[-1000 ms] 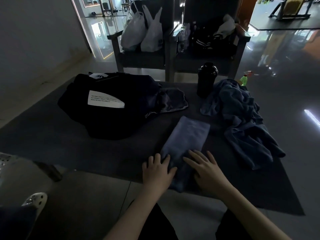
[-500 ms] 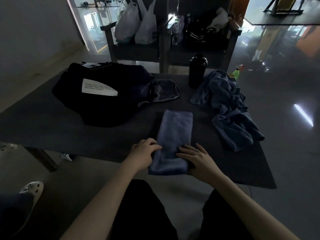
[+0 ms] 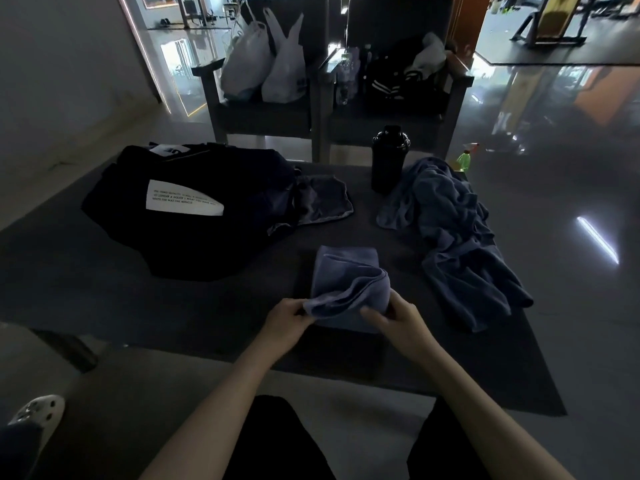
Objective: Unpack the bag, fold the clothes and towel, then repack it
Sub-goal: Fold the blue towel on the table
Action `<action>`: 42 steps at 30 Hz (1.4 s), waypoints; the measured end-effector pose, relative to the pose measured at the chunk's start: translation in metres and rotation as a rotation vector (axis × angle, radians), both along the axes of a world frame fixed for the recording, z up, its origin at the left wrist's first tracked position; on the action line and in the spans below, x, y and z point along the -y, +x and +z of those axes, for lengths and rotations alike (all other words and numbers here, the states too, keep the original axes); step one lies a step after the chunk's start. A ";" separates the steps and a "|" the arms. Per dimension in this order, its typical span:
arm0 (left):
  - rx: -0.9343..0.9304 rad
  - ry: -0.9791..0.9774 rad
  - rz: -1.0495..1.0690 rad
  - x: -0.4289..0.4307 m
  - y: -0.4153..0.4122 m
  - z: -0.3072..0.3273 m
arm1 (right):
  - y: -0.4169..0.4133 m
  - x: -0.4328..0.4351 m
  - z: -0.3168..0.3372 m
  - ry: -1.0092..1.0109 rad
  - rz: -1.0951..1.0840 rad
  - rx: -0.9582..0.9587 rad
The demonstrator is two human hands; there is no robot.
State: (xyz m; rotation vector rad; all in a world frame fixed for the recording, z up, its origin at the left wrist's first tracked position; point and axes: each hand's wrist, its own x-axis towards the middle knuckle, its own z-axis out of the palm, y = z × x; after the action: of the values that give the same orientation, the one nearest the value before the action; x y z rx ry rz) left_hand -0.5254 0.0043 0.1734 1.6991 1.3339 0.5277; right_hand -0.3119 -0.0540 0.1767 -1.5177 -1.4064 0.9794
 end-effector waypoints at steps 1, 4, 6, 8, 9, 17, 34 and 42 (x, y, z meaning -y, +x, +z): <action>0.008 -0.028 0.032 -0.004 0.002 0.000 | 0.002 0.000 -0.006 0.021 0.041 0.036; -0.018 -0.020 0.118 -0.016 0.011 0.003 | 0.004 -0.012 -0.017 0.089 -0.012 0.229; -0.013 -0.012 0.151 -0.025 0.017 0.004 | 0.004 -0.026 -0.015 0.070 -0.097 0.311; 0.078 -0.068 0.180 -0.032 0.023 0.004 | 0.002 -0.039 -0.007 0.024 -0.136 0.362; 0.136 -0.117 0.183 -0.035 0.026 0.002 | 0.001 -0.046 -0.004 -0.009 -0.146 0.355; -0.130 0.041 0.227 -0.044 0.042 -0.009 | -0.006 -0.073 -0.003 -0.207 -0.321 0.391; -0.632 0.259 -0.119 -0.051 0.056 -0.024 | -0.006 -0.075 -0.022 -0.064 -0.032 0.816; -0.750 0.249 -0.052 -0.043 0.059 -0.020 | -0.023 -0.073 -0.007 -0.230 -0.167 0.597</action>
State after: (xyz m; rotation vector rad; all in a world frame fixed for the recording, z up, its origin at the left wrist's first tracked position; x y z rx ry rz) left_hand -0.4664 0.0473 0.1534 2.2524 1.7817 -0.0001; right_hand -0.3344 0.0195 0.1698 -2.1842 -1.5643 0.6210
